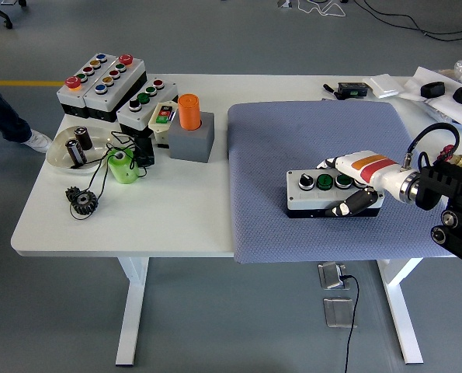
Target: Pick up the button,place it on the desk,press the button,press the button
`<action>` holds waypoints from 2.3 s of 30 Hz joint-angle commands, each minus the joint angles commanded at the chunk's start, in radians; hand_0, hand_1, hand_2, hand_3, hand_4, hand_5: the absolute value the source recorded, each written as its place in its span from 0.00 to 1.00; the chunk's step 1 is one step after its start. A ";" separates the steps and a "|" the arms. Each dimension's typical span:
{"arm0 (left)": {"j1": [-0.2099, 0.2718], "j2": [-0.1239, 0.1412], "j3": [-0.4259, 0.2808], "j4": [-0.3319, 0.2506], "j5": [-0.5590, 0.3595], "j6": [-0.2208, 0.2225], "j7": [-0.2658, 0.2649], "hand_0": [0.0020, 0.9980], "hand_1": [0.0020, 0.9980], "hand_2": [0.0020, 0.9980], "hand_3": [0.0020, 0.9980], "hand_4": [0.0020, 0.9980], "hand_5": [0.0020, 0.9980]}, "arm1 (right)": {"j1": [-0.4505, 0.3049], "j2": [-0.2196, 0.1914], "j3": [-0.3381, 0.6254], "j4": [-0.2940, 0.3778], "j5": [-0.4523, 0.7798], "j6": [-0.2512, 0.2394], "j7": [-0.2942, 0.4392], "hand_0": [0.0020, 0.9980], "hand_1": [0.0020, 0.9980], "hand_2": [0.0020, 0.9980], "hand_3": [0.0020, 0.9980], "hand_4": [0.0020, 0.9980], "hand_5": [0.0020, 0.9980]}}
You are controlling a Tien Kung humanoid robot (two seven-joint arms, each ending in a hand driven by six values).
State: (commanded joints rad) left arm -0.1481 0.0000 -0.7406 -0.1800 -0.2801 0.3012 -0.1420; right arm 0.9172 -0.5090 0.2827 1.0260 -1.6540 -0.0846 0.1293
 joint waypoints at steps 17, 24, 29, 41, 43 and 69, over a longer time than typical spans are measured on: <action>-0.002 0.000 0.009 0.000 -0.010 -0.002 -0.001 0.66 0.72 0.75 0.52 0.32 0.94 | -0.016 -0.018 0.032 0.009 0.016 0.047 0.022 0.88 0.80 0.90 1.00 0.90 0.26; -0.002 0.000 0.012 0.000 -0.015 -0.004 -0.003 0.66 0.72 0.75 0.52 0.32 0.95 | -0.051 -0.078 0.092 0.100 0.060 0.075 -0.001 0.92 0.84 0.94 1.00 0.91 0.26; -0.003 0.000 0.018 0.000 -0.018 -0.007 -0.005 0.66 0.72 0.75 0.52 0.32 0.95 | -0.096 -0.130 0.183 0.185 0.088 0.073 -0.011 0.93 0.85 0.95 1.00 0.91 0.26; -0.009 0.000 0.008 0.000 -0.004 -0.006 -0.003 0.66 0.72 0.74 0.53 0.32 0.95 | -0.201 -0.258 0.342 0.341 0.217 -0.008 -0.073 0.47 0.23 0.37 0.80 0.81 0.44; -0.010 0.000 0.005 0.000 -0.001 -0.006 -0.002 0.66 0.72 0.74 0.53 0.32 0.95 | -0.212 -0.273 0.336 0.356 0.255 0.018 -0.089 0.47 0.23 0.37 0.80 0.81 0.44; -0.014 0.000 0.014 0.000 -0.010 -0.006 0.000 0.66 0.72 0.75 0.53 0.32 0.95 | -0.204 -0.260 0.269 0.334 0.253 0.107 -0.195 0.16 0.00 0.07 0.68 0.64 0.47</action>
State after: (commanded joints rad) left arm -0.1616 0.0000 -0.7268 -0.1800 -0.2898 0.2951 -0.1424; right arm 0.7134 -0.7694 0.5519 1.3597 -1.4007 0.0220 -0.0662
